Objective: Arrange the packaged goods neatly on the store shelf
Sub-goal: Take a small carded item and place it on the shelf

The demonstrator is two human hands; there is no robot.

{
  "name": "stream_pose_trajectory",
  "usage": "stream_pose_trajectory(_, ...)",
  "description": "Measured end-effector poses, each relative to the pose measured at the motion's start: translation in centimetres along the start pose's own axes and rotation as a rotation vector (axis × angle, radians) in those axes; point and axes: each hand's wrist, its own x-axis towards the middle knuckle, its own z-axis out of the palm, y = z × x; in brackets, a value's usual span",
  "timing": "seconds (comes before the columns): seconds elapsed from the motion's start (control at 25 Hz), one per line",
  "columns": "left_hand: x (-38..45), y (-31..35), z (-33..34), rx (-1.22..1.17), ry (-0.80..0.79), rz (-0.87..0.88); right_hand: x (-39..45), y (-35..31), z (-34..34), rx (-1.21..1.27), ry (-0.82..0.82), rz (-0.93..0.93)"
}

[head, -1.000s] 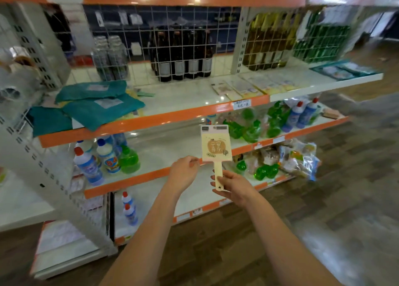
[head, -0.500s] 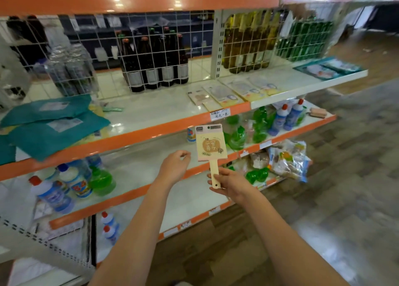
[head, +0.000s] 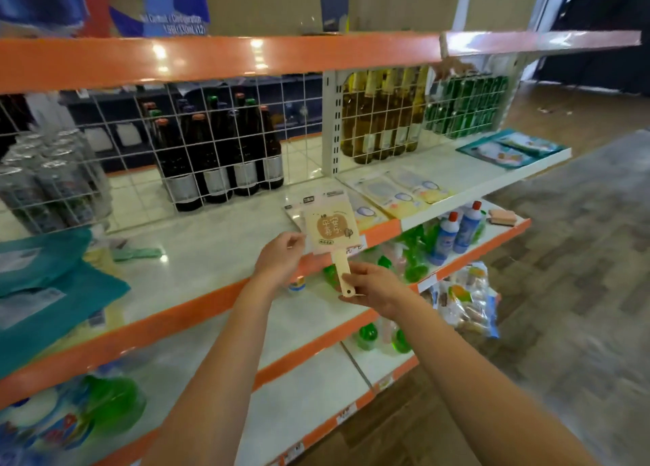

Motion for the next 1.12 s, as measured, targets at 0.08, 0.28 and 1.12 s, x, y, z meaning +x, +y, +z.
stream_pose_trajectory(0.08,2.7,0.2,-0.4,-0.006,0.007,0.026,2.0,-1.6,0.2,0.036,0.000,-0.013)
stream_pose_trajectory(0.28,7.4,-0.7,-0.3,-0.035,-0.049,-0.001,6.2,-2.5,0.4,0.114,-0.012,-0.018)
stream_pose_trajectory(1.12,14.2,1.1,0.9,-0.667,0.277,-0.316,17.3,-8.5,-1.4,-0.061,-0.405,0.036)
